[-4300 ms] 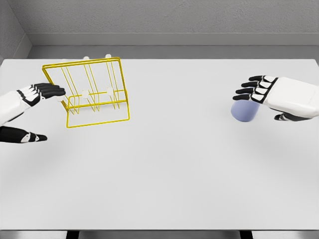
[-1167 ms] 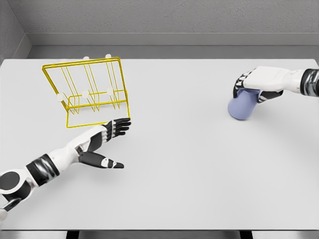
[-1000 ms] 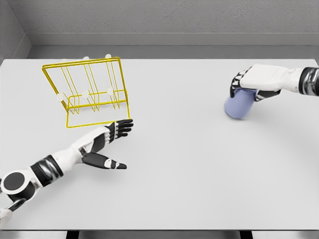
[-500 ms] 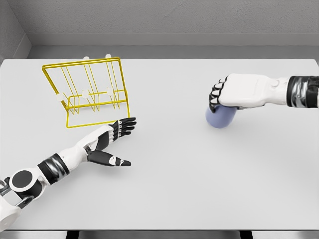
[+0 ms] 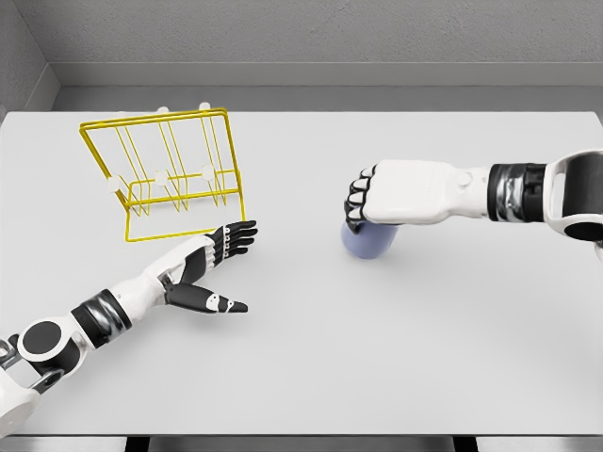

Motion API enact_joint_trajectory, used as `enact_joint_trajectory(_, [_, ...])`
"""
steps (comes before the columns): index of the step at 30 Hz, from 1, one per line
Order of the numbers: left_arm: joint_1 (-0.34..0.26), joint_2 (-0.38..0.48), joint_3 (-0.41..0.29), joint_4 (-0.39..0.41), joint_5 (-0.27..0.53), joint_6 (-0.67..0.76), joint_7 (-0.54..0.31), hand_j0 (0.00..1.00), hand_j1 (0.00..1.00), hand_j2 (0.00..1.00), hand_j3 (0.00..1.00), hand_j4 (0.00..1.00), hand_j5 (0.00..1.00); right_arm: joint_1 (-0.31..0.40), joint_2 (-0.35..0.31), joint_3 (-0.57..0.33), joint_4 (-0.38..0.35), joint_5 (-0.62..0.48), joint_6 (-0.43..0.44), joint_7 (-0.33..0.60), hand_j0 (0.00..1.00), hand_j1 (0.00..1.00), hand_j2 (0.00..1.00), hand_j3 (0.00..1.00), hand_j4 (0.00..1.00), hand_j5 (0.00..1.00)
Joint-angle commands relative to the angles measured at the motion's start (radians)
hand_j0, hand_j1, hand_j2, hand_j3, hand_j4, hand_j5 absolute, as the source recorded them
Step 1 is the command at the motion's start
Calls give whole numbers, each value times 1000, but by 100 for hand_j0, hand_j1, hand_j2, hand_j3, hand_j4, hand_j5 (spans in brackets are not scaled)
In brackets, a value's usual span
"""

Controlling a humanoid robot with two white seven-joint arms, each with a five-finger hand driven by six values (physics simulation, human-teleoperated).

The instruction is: Place the cup on the cup holder with both arms

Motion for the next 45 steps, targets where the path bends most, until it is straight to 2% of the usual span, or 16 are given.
enact_joint_trajectory(1, [0,1,0,0,3,0,0,100,100,100,100,100,100,0,26,-2,0,1,3,-1,53,53,53,53,53,53])
enact_joint_trajectory(4, [0,1,0,-2,3,0,0,100,100,100,100,100,100,9,29,0,0,3,3,-1,53,53,53,53,53,53])
enact_joint_trajectory(8, [0,1,0,0,2,0,0,100,100,100,100,100,100,20,75,1,0,28,3,-1,53,53,53,53,53,53])
enact_joint_trajectory(11, [-2,1,0,-2,2,0,0,100,100,100,100,100,100,18,98,38,0,28,3,-1,53,53,53,53,53,53])
enact_joint_trajectory(18, [-3,-4,0,-2,2,0,0,100,100,100,100,100,100,15,111,90,-2,21,3,-1,53,53,53,53,53,53])
enact_joint_trajectory(31, [-2,-12,0,0,0,0,0,100,100,100,100,100,100,18,161,102,0,60,3,-1,55,55,55,55,55,55])
enact_joint_trajectory(34, [-2,-12,0,0,0,0,0,100,100,100,100,100,100,18,163,102,1,66,3,-1,71,71,71,71,71,71])
enact_joint_trajectory(35, [-2,-12,0,0,0,0,0,100,100,100,100,100,100,20,163,102,1,67,3,-1,81,81,81,81,81,81])
enact_joint_trajectory(37, [-2,-12,0,0,0,0,0,100,100,100,100,100,100,20,161,102,3,69,3,-1,90,90,90,90,90,90])
enact_joint_trajectory(44, [-3,-12,0,0,0,0,0,100,100,100,100,100,100,18,160,101,3,67,3,-1,93,93,93,93,93,93])
enact_joint_trajectory(45, [-3,-12,0,0,0,0,0,100,100,100,100,100,100,18,157,96,3,69,3,-1,96,96,96,96,96,96])
